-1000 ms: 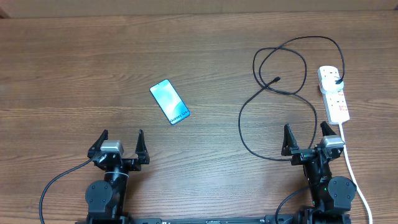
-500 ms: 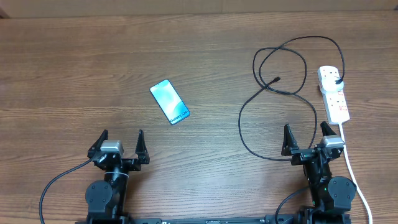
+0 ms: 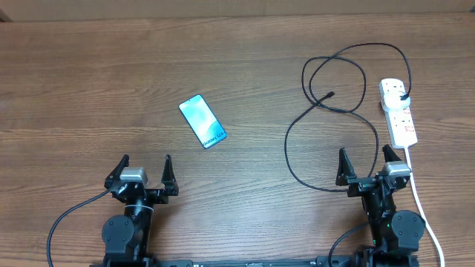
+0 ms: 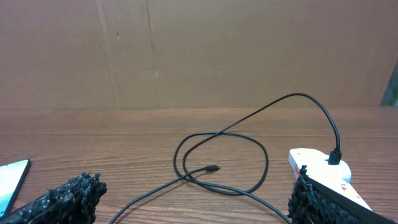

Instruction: Plug charger to phone and switch on socket

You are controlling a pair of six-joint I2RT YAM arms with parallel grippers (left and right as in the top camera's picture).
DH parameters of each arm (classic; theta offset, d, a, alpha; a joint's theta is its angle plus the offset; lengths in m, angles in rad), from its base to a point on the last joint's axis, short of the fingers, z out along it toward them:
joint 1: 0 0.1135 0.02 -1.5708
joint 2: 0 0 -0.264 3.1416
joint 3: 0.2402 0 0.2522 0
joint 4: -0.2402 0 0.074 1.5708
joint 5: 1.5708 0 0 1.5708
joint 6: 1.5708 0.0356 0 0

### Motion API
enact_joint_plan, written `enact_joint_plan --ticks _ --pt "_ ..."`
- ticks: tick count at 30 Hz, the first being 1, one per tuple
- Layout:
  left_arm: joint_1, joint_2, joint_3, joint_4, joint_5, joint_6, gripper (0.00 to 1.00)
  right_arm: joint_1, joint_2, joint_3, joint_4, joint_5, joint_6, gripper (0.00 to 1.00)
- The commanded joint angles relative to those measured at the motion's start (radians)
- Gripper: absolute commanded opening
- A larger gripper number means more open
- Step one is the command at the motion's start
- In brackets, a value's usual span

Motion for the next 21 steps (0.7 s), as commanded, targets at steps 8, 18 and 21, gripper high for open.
enact_joint_plan --ticks 8,18,21 --pt "0.003 -0.003 -0.005 0.000 -0.002 0.022 1.00 0.005 -0.010 -0.011 0.006 -0.005 -0.007 1.00" --pt "0.003 -0.003 0.002 0.114 0.026 -0.039 0.99 0.005 -0.010 -0.011 0.006 -0.005 -0.007 1.00" --pt "0.003 -0.002 0.033 0.108 0.026 -0.039 1.00 0.005 -0.010 -0.011 0.006 -0.005 -0.007 1.00"
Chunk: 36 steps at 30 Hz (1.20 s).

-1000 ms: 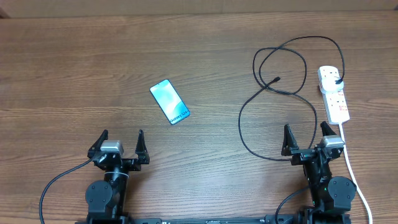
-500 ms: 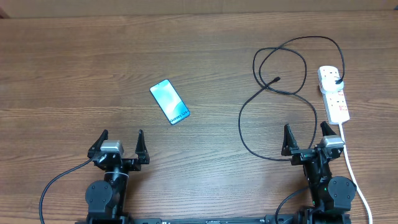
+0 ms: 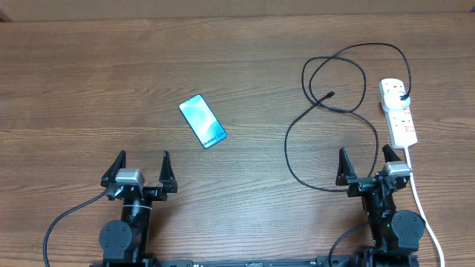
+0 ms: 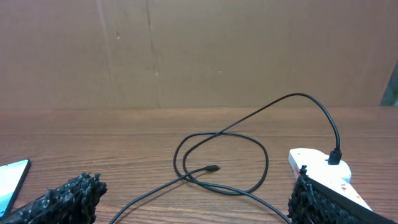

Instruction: Plug charger to phone and switch on socket

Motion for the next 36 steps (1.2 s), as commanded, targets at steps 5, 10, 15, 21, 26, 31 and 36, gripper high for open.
enact_joint_plan --ticks 5,10,15,21,26,31,36 --pt "0.003 0.009 0.095 -0.049 0.018 -0.038 1.00 0.005 -0.010 -0.011 0.006 -0.005 -0.008 1.00" --pt "0.003 0.042 0.183 -0.135 0.013 -0.044 0.99 0.005 -0.010 -0.011 0.006 -0.005 -0.008 1.00" --pt "0.003 0.132 0.270 -0.161 0.006 -0.044 1.00 0.005 -0.010 -0.011 0.006 -0.005 -0.008 1.00" --pt "0.003 0.320 0.436 -0.224 0.008 -0.045 1.00 0.005 -0.010 -0.011 0.006 -0.005 -0.008 1.00" --pt "0.003 0.515 0.646 -0.372 0.011 -0.108 1.00 0.005 -0.010 -0.011 0.006 -0.005 -0.008 1.00" --pt "0.003 0.731 0.897 -0.561 0.047 -0.159 1.00 0.005 -0.010 -0.011 0.006 -0.005 -0.008 1.00" --pt "-0.023 0.965 1.205 -0.857 0.087 -0.217 1.00 0.005 -0.010 -0.011 0.006 -0.005 -0.008 1.00"
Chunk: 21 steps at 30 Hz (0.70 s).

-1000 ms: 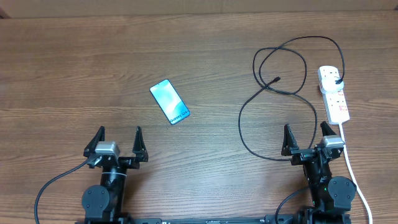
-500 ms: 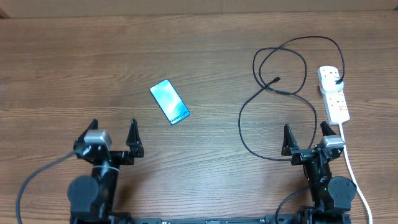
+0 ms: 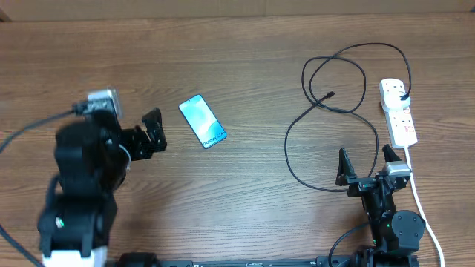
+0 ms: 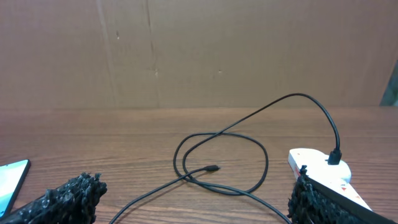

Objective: Plug charger to phone and switch on socket
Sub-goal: 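Move the left gripper forward over the Galaxy phone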

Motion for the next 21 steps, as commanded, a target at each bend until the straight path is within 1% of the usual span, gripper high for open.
enact_joint_plan --ticks 1,3,6,10,12,15,19,21 --pt "-0.032 0.145 0.220 -0.155 0.066 -0.058 1.00 0.005 -0.010 -0.011 0.006 -0.005 -0.007 1.00" --pt "-0.059 0.219 0.312 -0.226 0.111 -0.057 1.00 0.005 -0.010 -0.011 0.006 -0.005 -0.007 1.00" --pt "-0.083 0.296 0.389 -0.266 0.220 -0.057 1.00 0.005 -0.010 -0.011 0.006 -0.004 -0.007 1.00" --pt "-0.087 0.359 0.396 -0.272 0.454 -0.056 1.00 0.005 -0.010 -0.011 0.006 -0.004 -0.007 1.00" --pt "-0.087 0.384 0.396 -0.252 0.524 -0.056 1.00 0.005 -0.010 -0.011 0.006 -0.005 -0.007 1.00" --pt "-0.087 0.422 0.396 -0.230 0.585 -0.063 1.00 0.005 -0.010 -0.011 0.006 -0.005 -0.007 1.00" --pt "-0.097 0.456 0.396 -0.230 0.556 -0.180 1.00 0.005 -0.010 -0.011 0.006 -0.004 -0.007 1.00" --pt "-0.119 0.475 0.403 -0.231 0.447 -0.264 1.00 0.005 -0.010 -0.011 0.006 -0.005 -0.007 1.00"
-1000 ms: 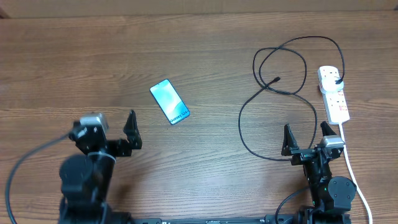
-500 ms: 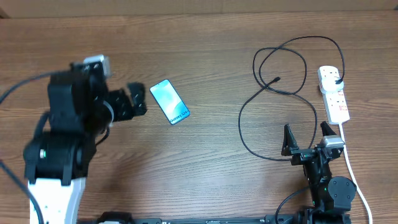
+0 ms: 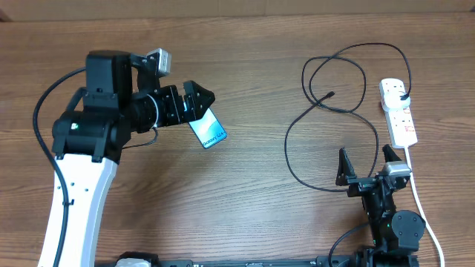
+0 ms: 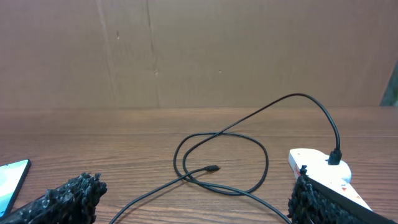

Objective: Plug charger to phone and switch on socket
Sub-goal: 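Move the left gripper forward over the Galaxy phone, then lower the left gripper and close it on the phone's top edge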

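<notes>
The phone [image 3: 207,128] lies screen up on the wooden table, left of centre; its corner shows at the left edge [image 4: 9,177] of the right wrist view. My left gripper [image 3: 196,101] hovers at the phone's far end, jaws apart, covering that end. The black charger cable [image 3: 326,141] loops on the right, its free plug [image 3: 329,95] [image 4: 212,168] lying loose. Its other end is plugged into the white power strip [image 3: 398,111] [image 4: 318,163]. My right gripper [image 3: 364,159] [image 4: 186,208] stands open near the front edge, holding nothing.
The power strip's white lead [image 3: 420,200] runs down the right side past my right arm. A brown cardboard wall [image 4: 199,56] backs the table. The left arm [image 3: 82,178] reaches across the left half of the table [image 3: 245,215].
My left arm has swung from left of the phone to its far end, the gripper now over the phone's upper edge. The right gripper, cable and power strip are unchanged.
Both grippers stood open at the front edge, the phone and cable untouched. The left arm then rose and reached out left of the phone, and now its gripper sits over the phone's far end. The right arm never moved.
</notes>
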You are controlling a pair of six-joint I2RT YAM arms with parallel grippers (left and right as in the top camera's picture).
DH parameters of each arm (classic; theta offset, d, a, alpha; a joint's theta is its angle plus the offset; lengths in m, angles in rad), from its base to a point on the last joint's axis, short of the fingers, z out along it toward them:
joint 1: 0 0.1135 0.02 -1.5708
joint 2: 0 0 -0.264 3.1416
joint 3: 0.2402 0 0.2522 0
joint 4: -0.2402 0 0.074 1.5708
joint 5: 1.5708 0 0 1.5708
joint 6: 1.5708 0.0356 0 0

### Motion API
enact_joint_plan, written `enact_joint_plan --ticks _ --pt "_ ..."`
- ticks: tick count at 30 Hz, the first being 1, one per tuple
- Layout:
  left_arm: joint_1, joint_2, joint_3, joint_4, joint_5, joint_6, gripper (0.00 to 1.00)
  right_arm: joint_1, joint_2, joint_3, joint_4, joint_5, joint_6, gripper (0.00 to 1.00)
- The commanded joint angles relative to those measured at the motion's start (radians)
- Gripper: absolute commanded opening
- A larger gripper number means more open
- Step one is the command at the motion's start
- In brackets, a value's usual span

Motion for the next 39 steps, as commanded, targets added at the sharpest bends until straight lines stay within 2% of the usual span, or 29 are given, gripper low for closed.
enact_joint_plan --ticks 1,7,14,18,23,39 --pt "-0.038 0.027 0.032 0.003 -0.098 -0.167 1.00 0.004 -0.010 -0.011 0.005 -0.005 -0.007 1.00" --pt "-0.109 0.092 0.153 -0.073 -0.335 -0.305 1.00 0.004 -0.010 -0.011 0.005 -0.005 -0.007 1.00" --pt "-0.162 0.284 0.459 -0.292 -0.580 -0.425 1.00 0.004 -0.010 -0.011 0.006 -0.005 -0.007 1.00" --pt "-0.169 0.486 0.640 -0.409 -0.587 -0.459 1.00 0.004 -0.010 -0.011 0.005 -0.005 -0.007 1.00" --pt "-0.163 0.586 0.652 -0.502 -0.581 -0.506 1.00 0.004 -0.010 -0.011 0.005 -0.005 -0.007 1.00" --pt "-0.175 0.766 0.626 -0.488 -0.620 -0.504 1.00 0.004 -0.010 -0.011 0.005 -0.005 -0.007 1.00"
